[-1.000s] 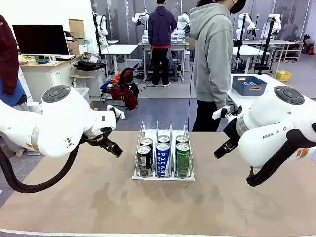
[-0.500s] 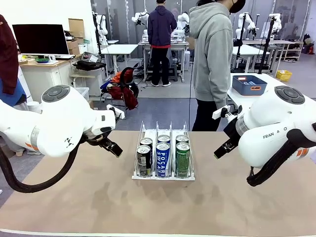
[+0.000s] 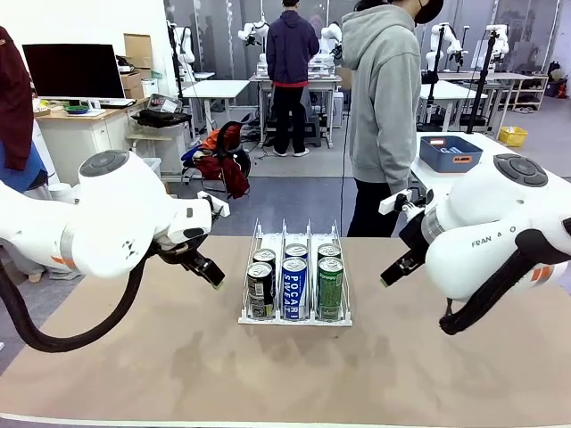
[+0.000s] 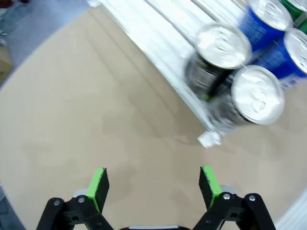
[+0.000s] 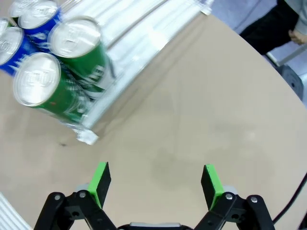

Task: Fill the beverage cans into the dispenser.
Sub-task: Pick up the Sprite handed by the human.

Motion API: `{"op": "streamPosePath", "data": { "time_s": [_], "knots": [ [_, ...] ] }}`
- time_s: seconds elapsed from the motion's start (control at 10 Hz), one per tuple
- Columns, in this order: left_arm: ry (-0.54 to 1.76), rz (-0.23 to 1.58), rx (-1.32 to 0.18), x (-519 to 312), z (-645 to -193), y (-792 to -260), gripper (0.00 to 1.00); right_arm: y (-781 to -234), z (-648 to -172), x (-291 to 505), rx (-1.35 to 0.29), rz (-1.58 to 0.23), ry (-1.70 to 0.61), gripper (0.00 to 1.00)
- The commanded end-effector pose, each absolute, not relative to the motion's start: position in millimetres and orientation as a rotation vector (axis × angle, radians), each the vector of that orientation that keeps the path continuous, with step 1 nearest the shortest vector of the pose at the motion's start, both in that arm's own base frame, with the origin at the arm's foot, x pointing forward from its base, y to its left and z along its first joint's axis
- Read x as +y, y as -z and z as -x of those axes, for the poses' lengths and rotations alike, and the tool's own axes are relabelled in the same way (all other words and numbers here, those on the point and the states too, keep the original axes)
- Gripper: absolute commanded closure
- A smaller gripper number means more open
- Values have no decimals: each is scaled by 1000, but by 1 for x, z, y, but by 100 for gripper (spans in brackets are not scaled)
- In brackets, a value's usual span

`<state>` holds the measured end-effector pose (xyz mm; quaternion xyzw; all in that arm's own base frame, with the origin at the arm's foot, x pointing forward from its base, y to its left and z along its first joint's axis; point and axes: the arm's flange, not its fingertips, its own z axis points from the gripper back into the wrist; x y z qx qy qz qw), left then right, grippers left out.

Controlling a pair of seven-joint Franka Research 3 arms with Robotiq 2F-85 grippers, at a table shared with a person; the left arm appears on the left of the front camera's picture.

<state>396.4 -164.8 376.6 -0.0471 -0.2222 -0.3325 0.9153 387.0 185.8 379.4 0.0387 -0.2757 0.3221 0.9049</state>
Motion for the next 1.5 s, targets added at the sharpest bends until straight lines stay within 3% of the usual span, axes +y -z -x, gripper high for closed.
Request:
{"op": "streamPosePath", "data": {
  "time_s": [0.0,0.2,0.4,0.8,1.1,1.4],
  "knots": [
    [749,250,-329,-149,-393,-410,0,-406,-384,164,-536,-201,-764,0],
    [886,337,-278,-126,-397,-451,0,-424,-375,147,-547,-296,-749,0],
    [993,454,-348,-118,-396,-489,0,-460,-375,128,-489,-327,-831,0],
    [1014,414,-478,-88,-406,-527,0,-516,-373,91,-505,-250,-793,0],
    [1020,394,-433,-95,-398,-537,0,-505,-369,99,-495,-307,-802,0],
    [997,382,-451,-90,-404,-562,0,-551,-369,82,-477,-328,-834,0]
  ]
}}
